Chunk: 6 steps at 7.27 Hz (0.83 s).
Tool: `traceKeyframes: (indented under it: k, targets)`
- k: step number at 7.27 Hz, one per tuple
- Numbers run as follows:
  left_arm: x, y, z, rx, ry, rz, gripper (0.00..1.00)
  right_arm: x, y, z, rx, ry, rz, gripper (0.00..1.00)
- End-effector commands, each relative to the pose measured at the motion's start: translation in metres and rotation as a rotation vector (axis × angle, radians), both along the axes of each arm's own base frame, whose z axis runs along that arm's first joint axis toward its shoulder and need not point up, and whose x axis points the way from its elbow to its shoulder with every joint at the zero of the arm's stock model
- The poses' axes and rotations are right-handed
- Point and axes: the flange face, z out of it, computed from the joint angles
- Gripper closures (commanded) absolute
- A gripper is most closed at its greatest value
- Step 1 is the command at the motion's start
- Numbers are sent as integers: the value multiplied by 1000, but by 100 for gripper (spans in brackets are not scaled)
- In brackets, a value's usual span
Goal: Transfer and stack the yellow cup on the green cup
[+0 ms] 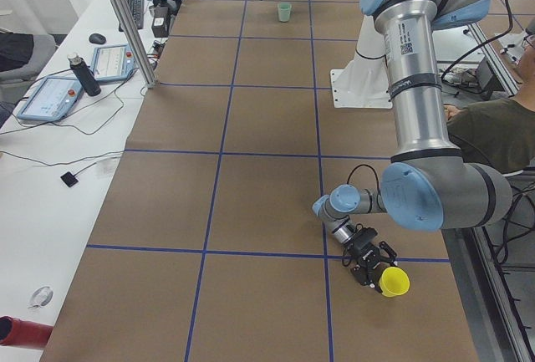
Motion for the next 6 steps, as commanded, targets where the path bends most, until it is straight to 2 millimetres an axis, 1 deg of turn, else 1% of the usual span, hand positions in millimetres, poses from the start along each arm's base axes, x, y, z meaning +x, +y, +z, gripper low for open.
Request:
traceKeyframes:
  k: [1, 2, 3, 4, 5, 6]
  targets:
    - [-7, 6, 4, 6, -23, 5, 49, 0, 0, -2, -1, -2, 4, 0]
    - [-11, 7, 5, 5, -28, 6, 54, 0, 0, -2, -2, -2, 4, 0]
    - [-13, 8, 6, 3, -27, 15, 55, 0, 0, -2, -2, -2, 4, 0]
    - [-19, 9, 5, 4, -19, 36, 56, 0, 0, -3, -1, -3, 5, 0]
    - [-33, 9, -22, 27, 41, 84, 56, -1, 0, -4, -1, -6, 5, 0]
    - [-54, 4, -33, 87, 53, 172, 56, -2, -4, -8, 1, -8, 10, 0]
